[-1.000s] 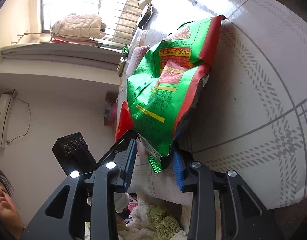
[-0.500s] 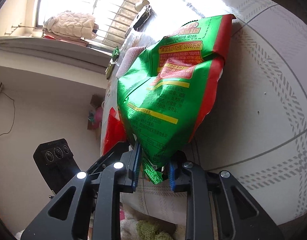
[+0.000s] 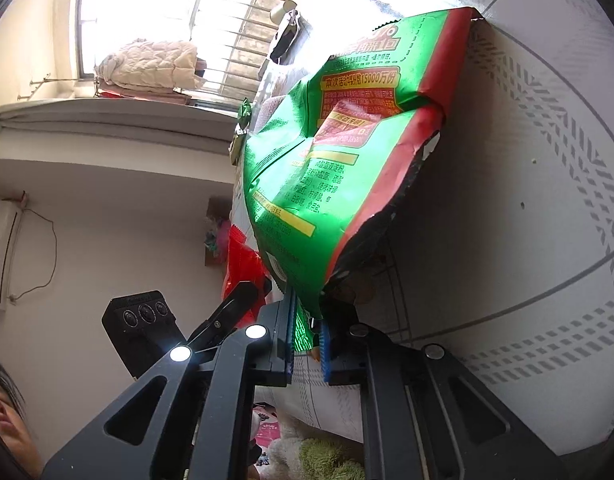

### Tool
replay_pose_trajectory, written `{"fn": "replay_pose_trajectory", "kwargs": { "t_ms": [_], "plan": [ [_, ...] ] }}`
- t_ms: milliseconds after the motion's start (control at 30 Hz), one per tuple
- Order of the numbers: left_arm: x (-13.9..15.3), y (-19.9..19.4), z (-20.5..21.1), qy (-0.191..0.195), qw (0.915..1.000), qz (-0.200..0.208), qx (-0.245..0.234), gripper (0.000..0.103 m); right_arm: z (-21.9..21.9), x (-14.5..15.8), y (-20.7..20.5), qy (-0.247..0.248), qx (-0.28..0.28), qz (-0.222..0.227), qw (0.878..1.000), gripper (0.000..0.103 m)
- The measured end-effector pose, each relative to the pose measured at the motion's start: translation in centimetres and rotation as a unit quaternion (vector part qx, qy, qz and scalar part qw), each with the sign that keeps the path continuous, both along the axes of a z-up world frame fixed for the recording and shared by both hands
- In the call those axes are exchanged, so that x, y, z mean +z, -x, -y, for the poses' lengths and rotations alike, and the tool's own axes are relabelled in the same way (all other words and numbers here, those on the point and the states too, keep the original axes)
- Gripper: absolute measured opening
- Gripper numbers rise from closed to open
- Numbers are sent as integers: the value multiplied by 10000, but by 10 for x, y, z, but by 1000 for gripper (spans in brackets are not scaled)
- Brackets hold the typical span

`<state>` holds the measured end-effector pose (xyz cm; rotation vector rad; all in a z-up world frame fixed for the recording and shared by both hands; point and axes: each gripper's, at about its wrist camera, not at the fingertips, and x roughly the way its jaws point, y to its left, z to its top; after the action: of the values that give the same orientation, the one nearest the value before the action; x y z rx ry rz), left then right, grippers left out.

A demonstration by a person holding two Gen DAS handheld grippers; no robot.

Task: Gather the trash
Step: 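Lift the red wrapper with the left tool while the right tool lifts the green snack bag, then carry both items over the blue wastebasket and open both tools to drop them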

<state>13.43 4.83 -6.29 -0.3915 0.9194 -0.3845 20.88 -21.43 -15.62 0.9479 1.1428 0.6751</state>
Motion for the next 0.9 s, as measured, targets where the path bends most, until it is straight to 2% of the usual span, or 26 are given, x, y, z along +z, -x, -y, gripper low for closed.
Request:
{"fn": "replay_pose_trajectory", "kwargs": {
  "t_ms": [333, 533, 900],
  "plan": [
    [5, 2, -5, 40, 9999, 26, 93, 42, 11, 14, 2, -105, -146, 195, 9996, 7],
    [16, 9, -1, 28, 9998, 167, 61, 42, 27, 29, 13, -104, -328, 461, 9983, 6],
    [42, 1, 48, -66, 9980, 355, -515, 42, 87, 36, 43, -354, -1032, 786, 9909, 6]
  ]
}}
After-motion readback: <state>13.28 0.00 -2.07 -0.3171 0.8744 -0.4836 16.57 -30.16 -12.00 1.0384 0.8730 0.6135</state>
